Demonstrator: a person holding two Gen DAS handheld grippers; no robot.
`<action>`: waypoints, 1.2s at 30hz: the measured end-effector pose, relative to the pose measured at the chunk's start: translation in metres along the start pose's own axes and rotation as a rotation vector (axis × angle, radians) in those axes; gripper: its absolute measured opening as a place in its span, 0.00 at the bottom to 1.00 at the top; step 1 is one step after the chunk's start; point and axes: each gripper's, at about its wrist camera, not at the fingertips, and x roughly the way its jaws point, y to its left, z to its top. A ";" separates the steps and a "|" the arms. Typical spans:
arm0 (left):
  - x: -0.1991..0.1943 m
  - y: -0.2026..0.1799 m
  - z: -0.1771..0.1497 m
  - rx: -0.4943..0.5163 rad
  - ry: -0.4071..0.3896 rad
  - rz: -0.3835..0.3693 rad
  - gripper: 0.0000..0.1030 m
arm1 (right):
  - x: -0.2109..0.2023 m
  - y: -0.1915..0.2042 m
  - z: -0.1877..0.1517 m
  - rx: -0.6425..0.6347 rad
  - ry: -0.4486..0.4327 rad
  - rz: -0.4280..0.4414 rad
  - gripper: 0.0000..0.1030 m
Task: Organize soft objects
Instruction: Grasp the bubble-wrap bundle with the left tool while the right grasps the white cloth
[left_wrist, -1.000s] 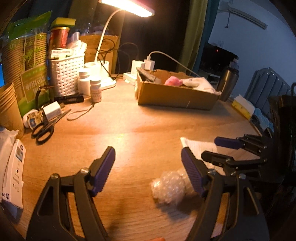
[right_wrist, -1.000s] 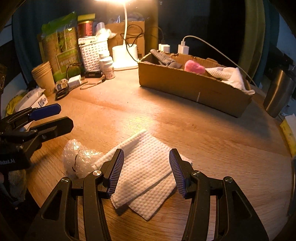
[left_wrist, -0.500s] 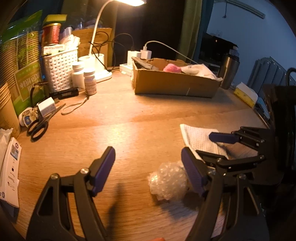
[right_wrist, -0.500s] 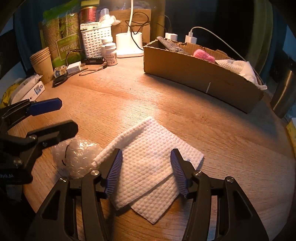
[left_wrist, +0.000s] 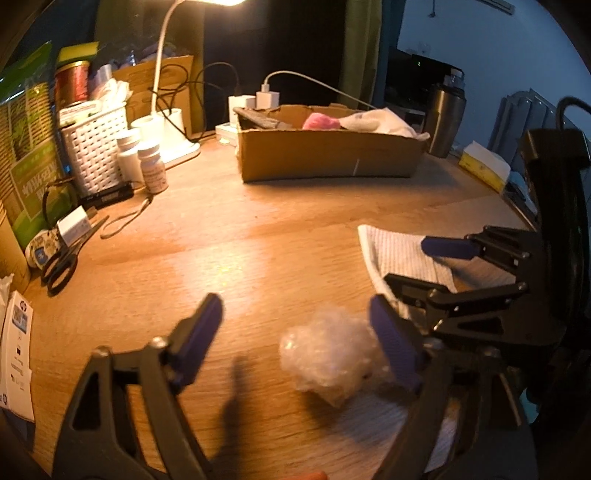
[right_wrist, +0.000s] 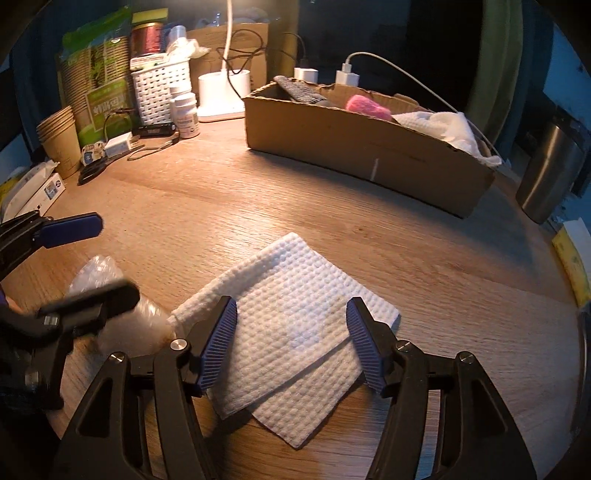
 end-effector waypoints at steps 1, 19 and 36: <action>0.001 -0.002 0.000 0.002 0.003 -0.001 0.85 | 0.000 -0.001 0.000 0.006 -0.003 -0.001 0.62; 0.025 -0.026 0.003 0.049 0.100 -0.061 0.94 | -0.004 -0.026 -0.007 0.053 -0.023 -0.018 0.29; 0.025 -0.046 0.005 0.096 0.105 -0.096 0.32 | -0.008 -0.049 -0.009 0.083 -0.023 0.038 0.08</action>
